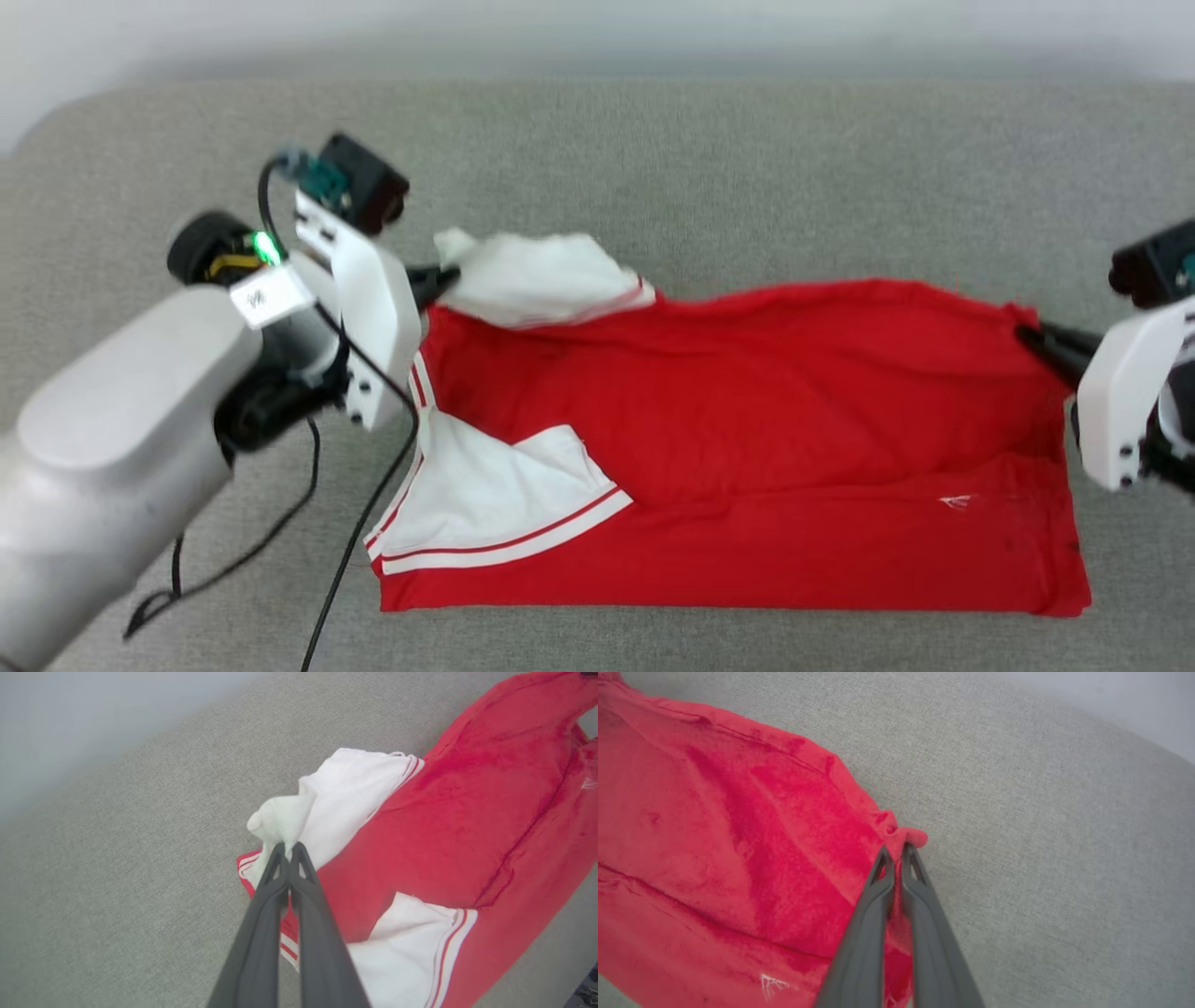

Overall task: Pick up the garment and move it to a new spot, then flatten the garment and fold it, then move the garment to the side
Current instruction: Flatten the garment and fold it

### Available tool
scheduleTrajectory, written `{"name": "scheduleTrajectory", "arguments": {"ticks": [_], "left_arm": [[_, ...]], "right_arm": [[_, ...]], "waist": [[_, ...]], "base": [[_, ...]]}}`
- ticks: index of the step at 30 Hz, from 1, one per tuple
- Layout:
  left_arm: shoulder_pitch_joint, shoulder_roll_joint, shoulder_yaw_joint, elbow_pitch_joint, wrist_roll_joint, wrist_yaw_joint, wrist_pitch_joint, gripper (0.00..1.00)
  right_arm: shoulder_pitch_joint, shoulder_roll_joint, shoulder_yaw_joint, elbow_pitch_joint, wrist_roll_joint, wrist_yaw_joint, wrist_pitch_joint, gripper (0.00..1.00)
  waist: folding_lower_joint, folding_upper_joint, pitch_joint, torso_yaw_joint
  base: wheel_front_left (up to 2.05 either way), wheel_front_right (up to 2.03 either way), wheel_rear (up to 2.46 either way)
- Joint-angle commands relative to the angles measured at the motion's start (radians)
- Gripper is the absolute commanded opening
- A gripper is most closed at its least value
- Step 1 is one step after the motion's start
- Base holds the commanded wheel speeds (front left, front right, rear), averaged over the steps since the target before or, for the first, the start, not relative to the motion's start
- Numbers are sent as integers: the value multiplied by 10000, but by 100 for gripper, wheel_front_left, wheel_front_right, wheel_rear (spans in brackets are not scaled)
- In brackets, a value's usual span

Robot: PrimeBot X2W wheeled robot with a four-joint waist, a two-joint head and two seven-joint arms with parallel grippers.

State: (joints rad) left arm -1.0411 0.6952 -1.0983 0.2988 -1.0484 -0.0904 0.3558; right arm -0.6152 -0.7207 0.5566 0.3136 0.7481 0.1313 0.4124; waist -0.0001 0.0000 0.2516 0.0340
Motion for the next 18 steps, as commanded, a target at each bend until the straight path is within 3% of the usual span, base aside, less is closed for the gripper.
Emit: {"name": "scheduleTrajectory", "arguments": {"ticks": [1,11,18], "left_arm": [[383,89,-53,-190,-103,130,-125,0],[2697,793,-361,-1385,-629,984,-843,0],[4070,1013,-681,-1641,-965,1373,-1219,0]], "right_arm": [[374,-63,-14,-78,87,-12,-147,0],[2929,-235,-565,-777,198,-12,-1025,0],[4400,-39,-1100,-1167,242,-12,-933,0]], "waist": [[1,0,-436,92],[1,0,-1463,235],[1,0,-1564,191]], "base": [[0,0,0],[0,0,0],[0,0,0]]}}
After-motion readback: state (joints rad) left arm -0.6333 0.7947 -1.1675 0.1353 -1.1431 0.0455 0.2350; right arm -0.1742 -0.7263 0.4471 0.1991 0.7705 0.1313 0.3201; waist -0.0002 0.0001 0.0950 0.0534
